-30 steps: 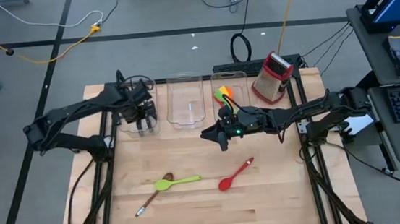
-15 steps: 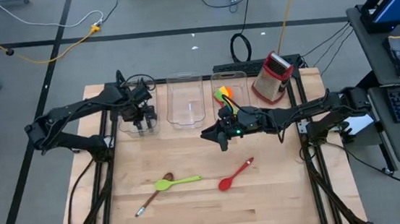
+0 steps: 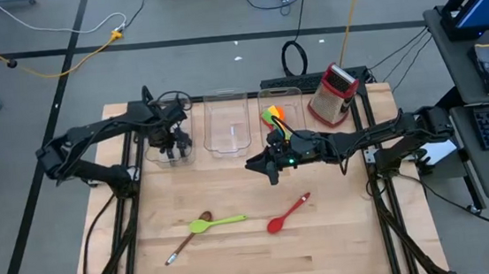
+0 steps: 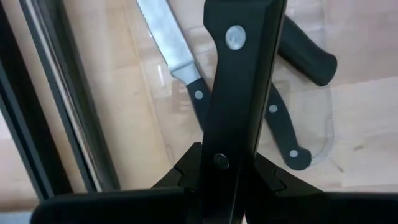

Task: Pick & Place Kitchen Items
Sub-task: Put the black knife into the left transparent bin

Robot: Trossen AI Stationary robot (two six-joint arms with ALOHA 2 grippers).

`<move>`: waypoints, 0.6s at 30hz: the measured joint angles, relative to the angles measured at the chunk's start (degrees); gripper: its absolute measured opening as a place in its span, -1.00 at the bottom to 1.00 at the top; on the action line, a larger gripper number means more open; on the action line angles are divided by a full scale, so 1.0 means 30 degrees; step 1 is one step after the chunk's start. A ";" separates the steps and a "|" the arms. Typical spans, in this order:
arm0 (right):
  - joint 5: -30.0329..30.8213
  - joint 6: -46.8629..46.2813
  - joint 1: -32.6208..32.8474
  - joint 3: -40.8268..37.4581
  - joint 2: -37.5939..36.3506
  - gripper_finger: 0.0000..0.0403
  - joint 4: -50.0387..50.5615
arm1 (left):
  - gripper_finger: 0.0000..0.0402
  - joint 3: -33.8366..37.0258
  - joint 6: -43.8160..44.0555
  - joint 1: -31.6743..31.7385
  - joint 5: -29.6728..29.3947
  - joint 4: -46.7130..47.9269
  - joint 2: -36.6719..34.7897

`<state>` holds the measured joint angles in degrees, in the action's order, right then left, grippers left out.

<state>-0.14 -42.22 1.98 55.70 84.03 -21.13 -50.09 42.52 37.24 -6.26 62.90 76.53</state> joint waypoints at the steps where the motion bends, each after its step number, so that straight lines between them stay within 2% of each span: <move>1: 0.0000 0.0007 0.0000 0.0000 0.0000 -0.47 0.0000 | -0.72 -0.0005 -0.0219 -0.0008 -0.0069 0.0003 0.0135; 14: 0.0022 -0.0040 0.0000 0.0000 0.0000 -0.48 0.0000 | -0.71 -0.0001 -0.1288 0.0006 -0.0248 0.0049 0.1790; 18: 0.0022 -0.0022 0.0000 0.0000 0.0000 -0.48 0.0000 | -0.64 -0.0002 -0.1288 0.0006 -0.0173 0.0031 0.2468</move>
<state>-0.08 -42.28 1.98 55.70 84.03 -21.12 -50.09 38.65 37.26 -6.78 62.99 83.93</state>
